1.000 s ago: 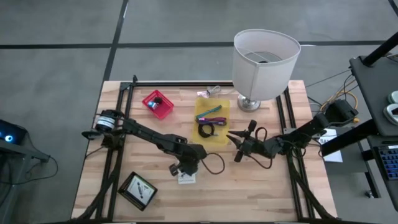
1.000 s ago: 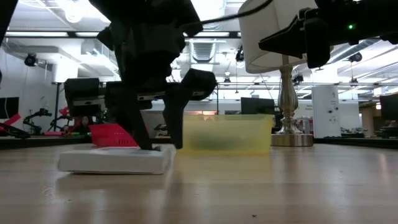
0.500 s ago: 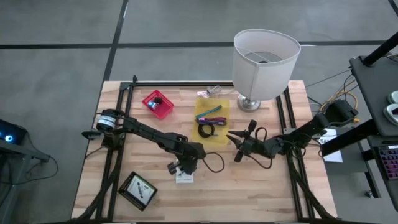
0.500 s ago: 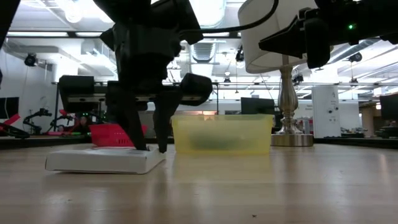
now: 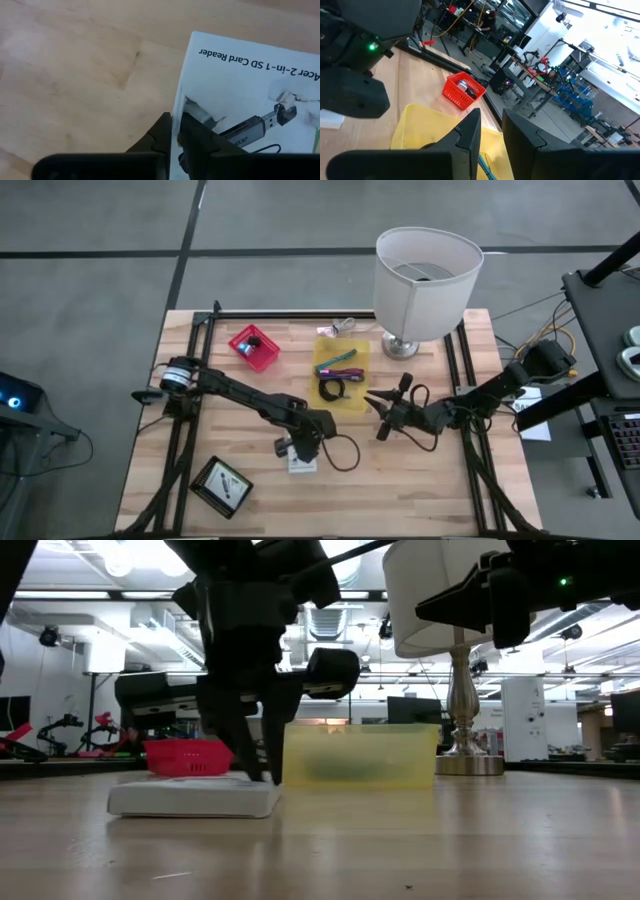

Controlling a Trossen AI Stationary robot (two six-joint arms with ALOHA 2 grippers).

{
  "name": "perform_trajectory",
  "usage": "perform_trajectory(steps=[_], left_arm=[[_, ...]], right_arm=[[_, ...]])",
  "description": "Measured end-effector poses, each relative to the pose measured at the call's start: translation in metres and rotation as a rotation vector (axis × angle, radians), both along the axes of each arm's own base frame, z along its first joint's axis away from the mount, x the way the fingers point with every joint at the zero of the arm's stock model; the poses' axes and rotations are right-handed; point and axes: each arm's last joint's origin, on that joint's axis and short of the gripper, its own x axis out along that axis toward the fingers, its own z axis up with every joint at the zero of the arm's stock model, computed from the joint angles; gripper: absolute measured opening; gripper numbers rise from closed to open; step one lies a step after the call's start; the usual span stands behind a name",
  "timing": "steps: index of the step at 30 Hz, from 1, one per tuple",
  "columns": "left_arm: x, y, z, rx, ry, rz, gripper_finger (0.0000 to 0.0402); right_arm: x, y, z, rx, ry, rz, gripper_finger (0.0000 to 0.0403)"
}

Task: Pick and place items into bin
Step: Put the white card reader box into the black bin

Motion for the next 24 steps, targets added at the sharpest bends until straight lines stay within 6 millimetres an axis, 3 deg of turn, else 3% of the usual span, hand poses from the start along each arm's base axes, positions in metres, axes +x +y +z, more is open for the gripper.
perform_trajectory(steps=[10, 20, 24], left_arm=[[0.007, 0.001, 0.019, 0.058, -0.007, 0.059, 0.0002], [-0.005, 0.003, 0.061, 0.017, -0.058, 0.181, 0.0001], [-0.009, 0.001, 0.067, -0.002, -0.037, 0.22, 0.0001]], right_arm=[[0.0, 0.0, 0.001, 0.002, -0.003, 0.0, 0.0068], [0.0, 0.0, 0.0, 0.0, 0.007, 0.0, 0.0068], [0.0, 0.0, 0.0, -0.001, 0.009, 0.0, 0.0068]])
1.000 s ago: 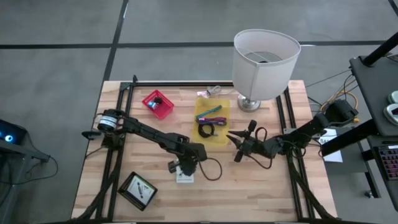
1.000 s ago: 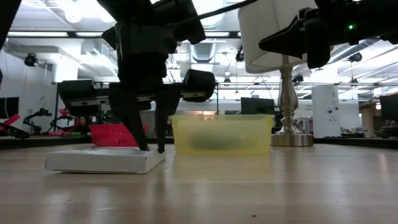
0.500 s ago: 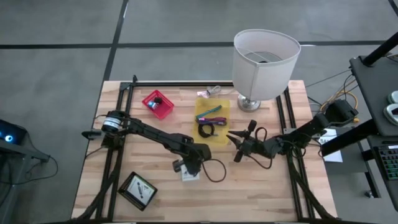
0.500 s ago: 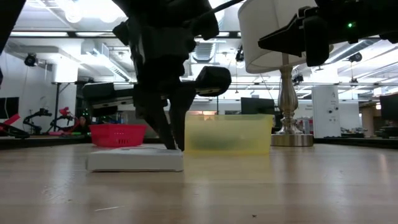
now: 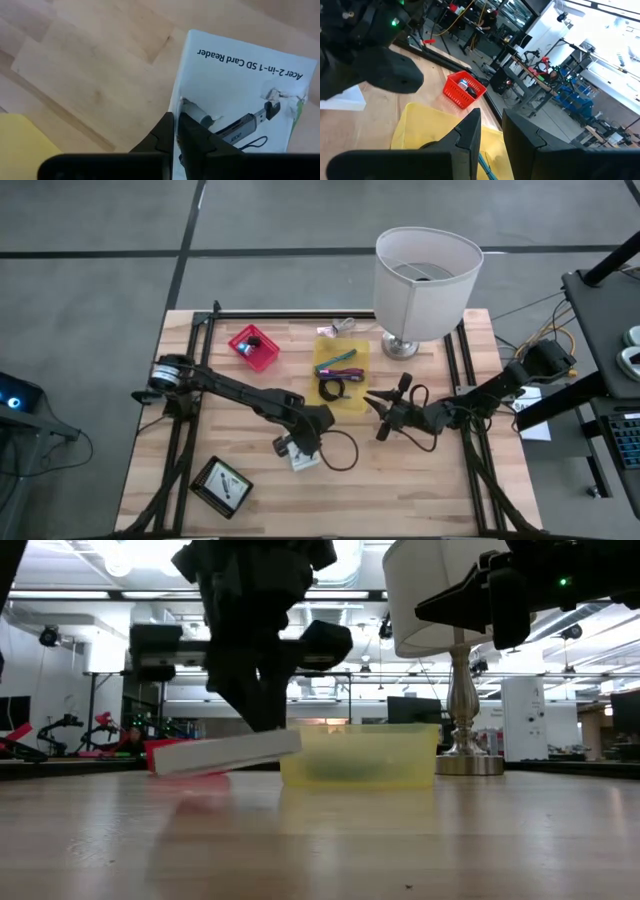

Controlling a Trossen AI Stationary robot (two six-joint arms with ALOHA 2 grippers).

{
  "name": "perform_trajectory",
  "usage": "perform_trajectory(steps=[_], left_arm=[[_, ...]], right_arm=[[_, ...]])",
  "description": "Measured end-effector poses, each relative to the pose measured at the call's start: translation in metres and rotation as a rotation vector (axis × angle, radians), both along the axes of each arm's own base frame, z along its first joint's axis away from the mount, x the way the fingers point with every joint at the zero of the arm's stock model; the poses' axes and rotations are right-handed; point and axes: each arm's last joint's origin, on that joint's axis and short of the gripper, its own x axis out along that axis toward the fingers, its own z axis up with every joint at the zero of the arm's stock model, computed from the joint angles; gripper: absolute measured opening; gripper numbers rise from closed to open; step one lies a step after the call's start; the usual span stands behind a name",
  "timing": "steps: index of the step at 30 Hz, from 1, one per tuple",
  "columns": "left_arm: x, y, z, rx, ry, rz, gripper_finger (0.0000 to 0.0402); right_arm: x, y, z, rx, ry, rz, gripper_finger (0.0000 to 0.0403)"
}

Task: Pick and place items into bin
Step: Put the white card reader box into the black bin

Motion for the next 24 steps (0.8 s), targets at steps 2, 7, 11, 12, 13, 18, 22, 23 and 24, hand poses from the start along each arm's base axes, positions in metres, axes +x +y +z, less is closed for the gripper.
perform_trajectory(steps=[2, 7, 11, 12, 13, 18, 22, 23, 24], left_arm=[[-0.003, -0.002, 0.006, -0.009, 0.009, 0.024, 0.0001], [-0.017, -0.011, 0.011, -0.009, 0.106, 0.127, 0.0001], [-0.026, -0.023, 0.023, -0.04, 0.144, 0.253, 0.0001], [-0.03, -0.026, 0.026, -0.046, 0.162, 0.287, 0.0001], [-0.034, -0.028, 0.028, -0.051, 0.182, 0.32, 0.0001], [-0.055, -0.045, 0.049, -0.115, 0.196, 0.462, 0.0001], [-0.072, -0.059, 0.068, -0.192, 0.184, 0.553, 0.0001], [-0.078, -0.062, 0.072, -0.198, 0.184, 0.585, 0.0001], [-0.083, -0.065, 0.076, -0.211, 0.184, 0.612, 0.0001]], right_arm=[[0.0, 0.0, 0.0, 0.0, 0.0, 0.0, 0.0068], [0.0, 0.0, 0.0, 0.0, 0.0, 0.0, 0.0068], [0.0, 0.0, 0.0, 0.0, 0.0, 0.0, 0.0068], [0.0, 0.0, 0.0, 0.0, 0.001, 0.0, 0.0068], [0.0, 0.0, 0.0, 0.0, 0.0, 0.0, 0.0068], [0.0, 0.0, 0.0, 0.0, 0.001, 0.0, 0.0068], [0.0, 0.0, 0.0, 0.0, 0.0, 0.0, 0.0068], [0.0, 0.0, 0.0, 0.0, 0.0, 0.0, 0.0068], [0.0, 0.0, 0.0, 0.0, 0.0, 0.001, 0.0068]])
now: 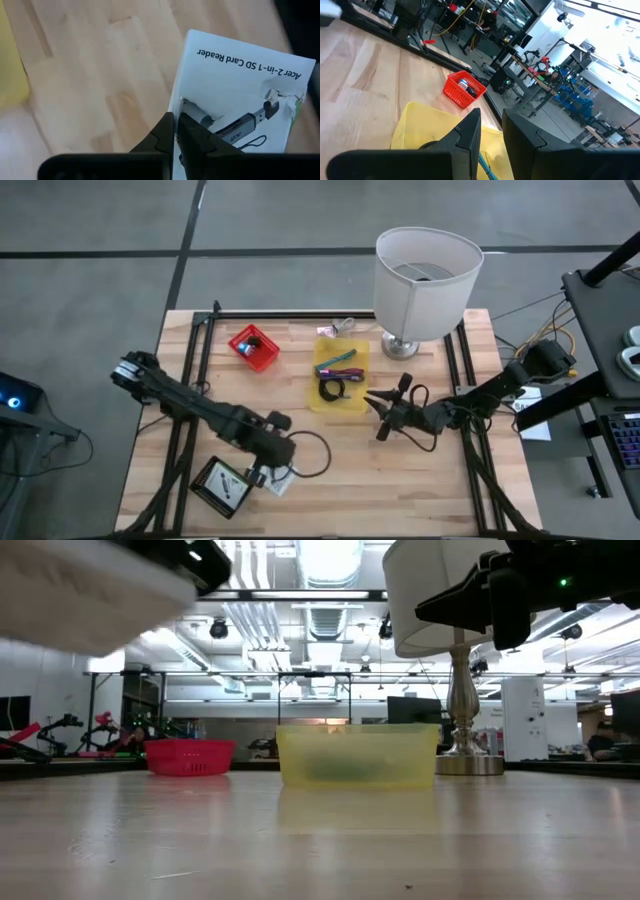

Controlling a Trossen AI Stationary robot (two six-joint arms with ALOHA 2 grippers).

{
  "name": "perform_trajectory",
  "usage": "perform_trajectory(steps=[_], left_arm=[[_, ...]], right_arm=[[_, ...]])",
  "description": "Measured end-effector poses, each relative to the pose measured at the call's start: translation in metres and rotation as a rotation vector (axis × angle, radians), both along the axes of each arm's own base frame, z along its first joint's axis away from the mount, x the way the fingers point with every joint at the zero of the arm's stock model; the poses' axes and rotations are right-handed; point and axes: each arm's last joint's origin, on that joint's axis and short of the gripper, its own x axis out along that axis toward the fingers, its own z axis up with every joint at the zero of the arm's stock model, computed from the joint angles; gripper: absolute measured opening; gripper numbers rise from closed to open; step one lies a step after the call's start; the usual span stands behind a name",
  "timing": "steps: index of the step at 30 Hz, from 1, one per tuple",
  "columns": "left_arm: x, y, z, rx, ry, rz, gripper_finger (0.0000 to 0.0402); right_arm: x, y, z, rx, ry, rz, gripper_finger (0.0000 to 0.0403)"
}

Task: Pick and place items into bin
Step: Put the white card reader box into the black bin

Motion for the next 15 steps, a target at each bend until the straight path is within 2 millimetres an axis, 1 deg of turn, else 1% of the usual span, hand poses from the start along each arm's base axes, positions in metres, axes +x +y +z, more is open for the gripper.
perform_trajectory(steps=[3, 8, 12, 15], left_arm=[[-0.015, -0.01, 0.009, -0.024, 0.006, 0.067, 0.0001], [-0.039, -0.024, 0.019, -0.029, 0.012, 0.149, 0.0001], [-0.054, -0.035, 0.017, 0.048, 0.016, 0.174, 0.0001], [-0.059, -0.043, 0.011, 0.085, 0.037, 0.181, 0.0001]], right_arm=[[0.0, 0.0, 0.0, 0.0, 0.0, 0.0, 0.0068], [0.0, 0.0, 0.0, 0.0, 0.0, 0.0, 0.0068], [0.0, 0.0, 0.0, 0.0, 0.0, 0.0, 0.0068], [0.0, 0.0, 0.0, 0.0, 0.0, 0.0, 0.0068]])
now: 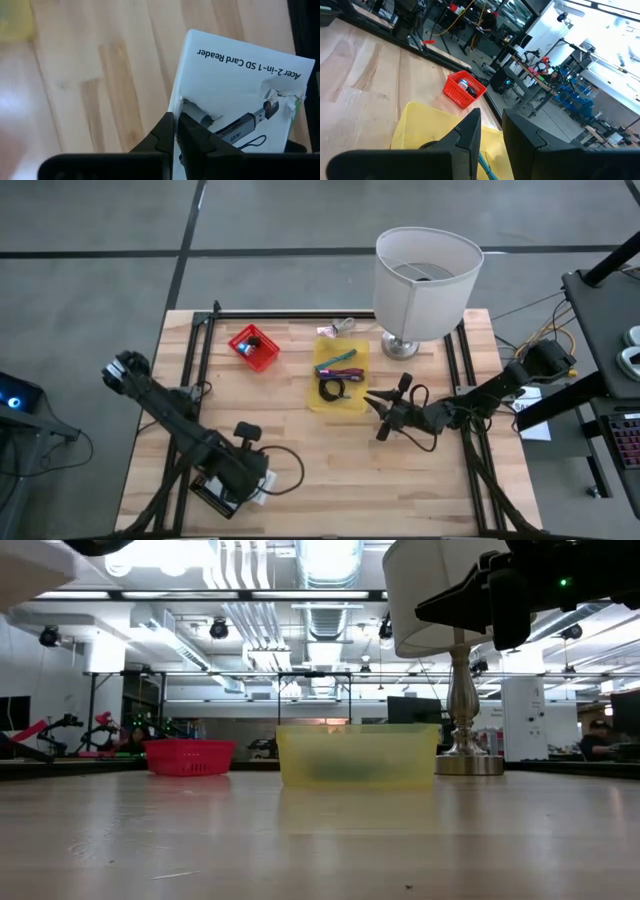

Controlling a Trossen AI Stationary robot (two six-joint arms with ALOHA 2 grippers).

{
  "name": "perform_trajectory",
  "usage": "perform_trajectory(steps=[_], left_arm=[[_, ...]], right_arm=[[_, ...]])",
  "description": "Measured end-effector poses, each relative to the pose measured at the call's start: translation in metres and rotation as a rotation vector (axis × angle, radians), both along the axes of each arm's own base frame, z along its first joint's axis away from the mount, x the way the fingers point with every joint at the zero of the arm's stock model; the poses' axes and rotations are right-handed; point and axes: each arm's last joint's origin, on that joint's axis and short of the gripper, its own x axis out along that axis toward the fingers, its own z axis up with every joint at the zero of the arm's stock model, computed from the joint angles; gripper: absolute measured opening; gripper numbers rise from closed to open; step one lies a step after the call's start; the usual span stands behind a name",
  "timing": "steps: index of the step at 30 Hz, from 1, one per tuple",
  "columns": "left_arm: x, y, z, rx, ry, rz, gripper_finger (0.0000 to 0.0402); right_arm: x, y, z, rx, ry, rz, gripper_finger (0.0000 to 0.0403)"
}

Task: Pick and place items into bin
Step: Put the white card reader box into the black bin

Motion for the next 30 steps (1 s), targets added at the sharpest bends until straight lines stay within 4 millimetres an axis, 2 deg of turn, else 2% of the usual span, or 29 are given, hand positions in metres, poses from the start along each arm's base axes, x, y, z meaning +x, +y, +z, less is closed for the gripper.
perform_trajectory(steps=[7, 20, 30], left_arm=[[-0.01, -0.01, -0.005, -0.006, 0.042, 0.062, 0.0], [-0.032, -0.013, -0.004, 0.028, 0.15, -0.001, 0.0], [-0.053, -0.018, -0.032, 0.104, 0.216, 0.04, 0.0]], right_arm=[[0.0, 0.0, 0.0, 0.004, -0.002, 0.0, 0.0068], [0.0, 0.0, 0.0, 0.007, -0.004, 0.0, 0.0068], [0.0, 0.0, 0.0, 0.007, -0.004, 0.0, 0.0068]])
